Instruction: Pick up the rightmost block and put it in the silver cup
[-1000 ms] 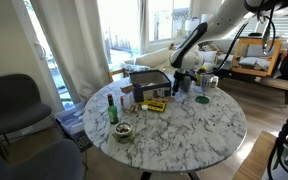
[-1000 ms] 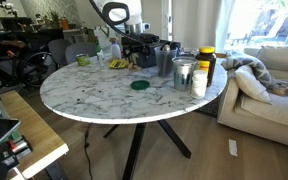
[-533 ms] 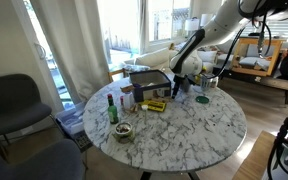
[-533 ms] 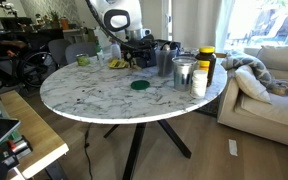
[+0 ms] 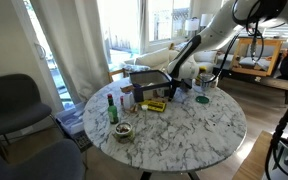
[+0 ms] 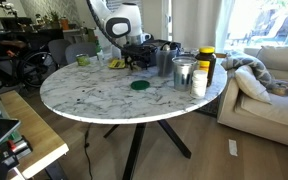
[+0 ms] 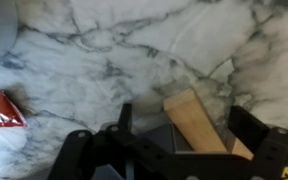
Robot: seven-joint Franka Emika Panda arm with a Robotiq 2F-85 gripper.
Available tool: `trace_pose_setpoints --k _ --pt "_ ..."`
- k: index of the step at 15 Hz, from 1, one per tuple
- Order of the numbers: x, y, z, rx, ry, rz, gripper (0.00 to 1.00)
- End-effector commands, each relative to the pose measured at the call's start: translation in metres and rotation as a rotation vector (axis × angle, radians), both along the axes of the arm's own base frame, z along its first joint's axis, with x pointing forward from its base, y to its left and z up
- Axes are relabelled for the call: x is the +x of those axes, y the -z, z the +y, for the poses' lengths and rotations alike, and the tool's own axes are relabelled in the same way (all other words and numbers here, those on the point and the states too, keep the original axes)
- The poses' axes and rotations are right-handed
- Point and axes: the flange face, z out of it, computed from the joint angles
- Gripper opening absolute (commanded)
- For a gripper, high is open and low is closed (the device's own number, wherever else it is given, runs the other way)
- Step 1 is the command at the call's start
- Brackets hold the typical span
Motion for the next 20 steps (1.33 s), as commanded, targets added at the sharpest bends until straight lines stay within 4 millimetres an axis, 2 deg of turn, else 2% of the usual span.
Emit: trace_pose_setpoints --k 1,2,3,4,6,9,12,17,20 --pt "0.009 0.010 0.003 0.025 -0.021 -0.016 0.73" --pt "0.011 0.009 0.004 0.030 -0.023 -0.022 0.65" --pt "0.012 0.010 0.004 0.033 -0.023 -0.022 0.61" --pt "0.012 0.009 0.003 0.035 -0.020 -0.014 0.47" --pt "0.011 0.009 0.003 0.032 -0.016 0.008 0.32" --pt "0.001 -0.006 0.001 0.019 -0.044 0.051 0.11" --pt "-0.008 -0.020 0.003 0.024 -0.082 0.077 0.11" --pt "-0.025 -0.026 0.016 0.000 -0.168 0.179 0.11" --pt "-0.041 -0.048 0.012 -0.059 -0.200 0.191 0.11"
